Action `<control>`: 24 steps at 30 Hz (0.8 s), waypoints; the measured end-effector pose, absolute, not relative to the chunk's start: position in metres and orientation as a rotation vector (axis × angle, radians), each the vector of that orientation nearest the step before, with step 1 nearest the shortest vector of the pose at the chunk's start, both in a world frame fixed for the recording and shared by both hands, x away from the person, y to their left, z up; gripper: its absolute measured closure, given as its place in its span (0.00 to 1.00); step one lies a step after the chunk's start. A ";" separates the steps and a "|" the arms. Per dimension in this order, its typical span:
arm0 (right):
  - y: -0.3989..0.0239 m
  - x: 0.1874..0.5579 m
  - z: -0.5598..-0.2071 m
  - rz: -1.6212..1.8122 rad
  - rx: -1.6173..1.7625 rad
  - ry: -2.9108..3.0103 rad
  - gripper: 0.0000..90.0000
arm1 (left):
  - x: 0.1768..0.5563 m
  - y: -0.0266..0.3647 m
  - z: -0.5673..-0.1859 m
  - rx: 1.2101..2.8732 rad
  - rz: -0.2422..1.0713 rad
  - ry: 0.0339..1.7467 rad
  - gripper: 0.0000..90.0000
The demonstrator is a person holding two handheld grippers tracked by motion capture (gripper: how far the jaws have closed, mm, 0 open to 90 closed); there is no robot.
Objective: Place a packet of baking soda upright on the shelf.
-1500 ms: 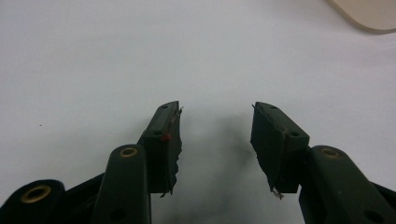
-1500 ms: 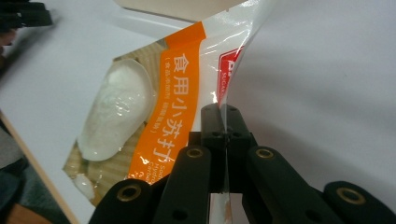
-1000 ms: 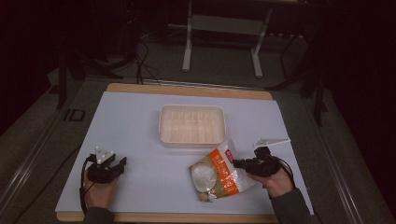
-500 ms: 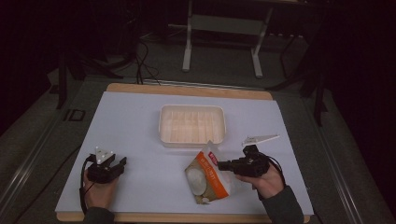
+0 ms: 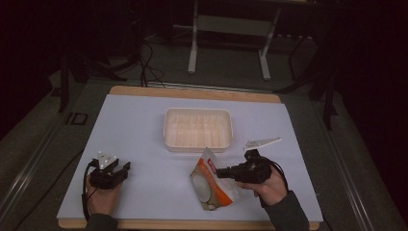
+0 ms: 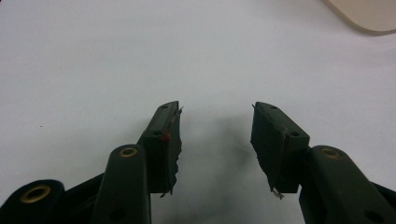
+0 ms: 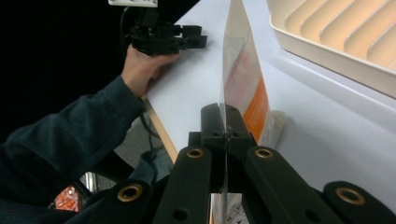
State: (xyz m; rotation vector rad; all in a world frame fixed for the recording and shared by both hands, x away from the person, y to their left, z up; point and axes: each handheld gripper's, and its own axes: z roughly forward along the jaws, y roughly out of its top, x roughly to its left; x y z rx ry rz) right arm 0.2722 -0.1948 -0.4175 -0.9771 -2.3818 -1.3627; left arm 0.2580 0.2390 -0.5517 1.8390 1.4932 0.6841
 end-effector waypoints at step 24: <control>-0.207 0.274 -0.408 -1.419 -1.031 -2.367 1.00 | 0.257 0.239 -0.551 1.828 0.692 1.495 0.57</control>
